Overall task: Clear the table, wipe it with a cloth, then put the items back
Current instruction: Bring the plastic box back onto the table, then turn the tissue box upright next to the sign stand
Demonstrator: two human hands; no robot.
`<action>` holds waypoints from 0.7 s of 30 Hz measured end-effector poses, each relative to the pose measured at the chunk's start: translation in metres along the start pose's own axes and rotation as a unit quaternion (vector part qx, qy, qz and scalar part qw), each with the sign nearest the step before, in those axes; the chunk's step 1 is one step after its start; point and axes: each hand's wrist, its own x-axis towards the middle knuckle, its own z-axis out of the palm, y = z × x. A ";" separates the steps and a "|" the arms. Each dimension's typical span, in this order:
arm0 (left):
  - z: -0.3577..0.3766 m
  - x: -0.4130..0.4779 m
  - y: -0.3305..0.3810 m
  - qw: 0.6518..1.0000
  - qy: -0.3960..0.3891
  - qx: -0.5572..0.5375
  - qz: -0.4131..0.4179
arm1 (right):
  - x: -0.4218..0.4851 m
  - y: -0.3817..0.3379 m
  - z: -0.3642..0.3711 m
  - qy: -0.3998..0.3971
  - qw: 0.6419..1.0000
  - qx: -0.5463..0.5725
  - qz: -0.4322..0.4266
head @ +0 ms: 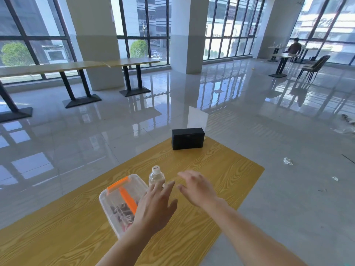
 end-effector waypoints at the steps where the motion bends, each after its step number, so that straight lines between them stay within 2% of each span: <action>1: 0.005 0.006 0.011 1.000 -0.002 -0.001 0.004 | 0.002 0.013 -0.004 -0.001 1.000 0.000 0.000; 5: 0.028 0.036 0.054 1.000 -0.005 0.011 0.004 | 0.013 0.069 -0.020 -0.010 1.000 0.010 -0.002; 10: 0.059 0.082 0.088 0.999 -0.006 0.022 -0.041 | 0.029 0.135 -0.039 -0.015 1.000 0.016 -0.010; 21: 0.087 0.163 0.095 0.995 -0.004 0.053 -0.082 | 0.087 0.210 -0.042 -0.043 0.999 0.024 -0.020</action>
